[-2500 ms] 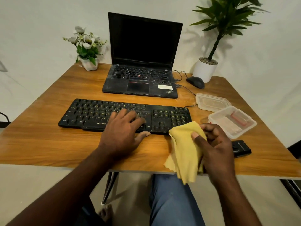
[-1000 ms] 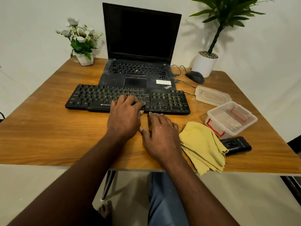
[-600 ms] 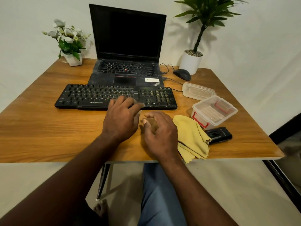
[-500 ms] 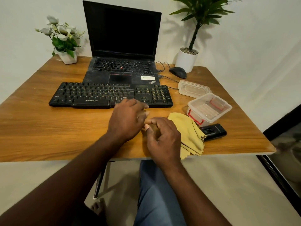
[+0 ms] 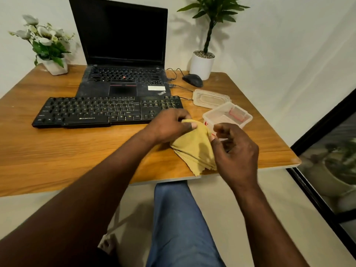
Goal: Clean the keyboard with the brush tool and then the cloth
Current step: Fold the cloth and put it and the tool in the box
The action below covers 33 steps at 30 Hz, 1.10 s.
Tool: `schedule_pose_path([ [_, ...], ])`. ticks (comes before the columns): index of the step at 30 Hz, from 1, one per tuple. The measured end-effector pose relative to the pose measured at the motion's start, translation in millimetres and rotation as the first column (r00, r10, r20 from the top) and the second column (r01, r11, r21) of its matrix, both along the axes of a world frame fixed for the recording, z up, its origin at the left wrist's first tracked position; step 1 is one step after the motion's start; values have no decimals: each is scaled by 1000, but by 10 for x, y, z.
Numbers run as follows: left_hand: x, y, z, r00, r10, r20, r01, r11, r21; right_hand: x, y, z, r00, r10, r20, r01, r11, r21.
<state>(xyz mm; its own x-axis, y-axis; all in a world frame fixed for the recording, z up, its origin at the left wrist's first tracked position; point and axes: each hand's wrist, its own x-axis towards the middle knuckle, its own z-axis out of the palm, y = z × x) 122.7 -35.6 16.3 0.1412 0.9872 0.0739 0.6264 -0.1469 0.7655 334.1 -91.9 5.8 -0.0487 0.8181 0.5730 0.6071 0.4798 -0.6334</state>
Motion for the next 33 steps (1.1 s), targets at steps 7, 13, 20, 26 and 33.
schedule_pose_path([
  [7, -90, -205, 744, 954, -225, 199, 213, 974, 80, 75, 326, 471, 936, 350, 35, -319, 887, -334],
  [13, -106, -174, 865, 973, -43, 226, 8, 988, 154, -11, 369, 565, 838, 366, -405, -501, 810, -305],
  [20, -68, -201, 813, 981, 41, 189, -84, 971, 226, -16, 398, 402, 873, 210, -440, -402, 821, -405],
  [26, 7, -184, 806, 965, 99, 244, -154, 964, 216, 34, 430, 398, 858, 158, -488, -391, 818, -421],
  [33, 100, -167, 757, 978, 182, 100, -204, 933, 297, 25, 491, 261, 926, 33, -377, -188, 904, -383],
])
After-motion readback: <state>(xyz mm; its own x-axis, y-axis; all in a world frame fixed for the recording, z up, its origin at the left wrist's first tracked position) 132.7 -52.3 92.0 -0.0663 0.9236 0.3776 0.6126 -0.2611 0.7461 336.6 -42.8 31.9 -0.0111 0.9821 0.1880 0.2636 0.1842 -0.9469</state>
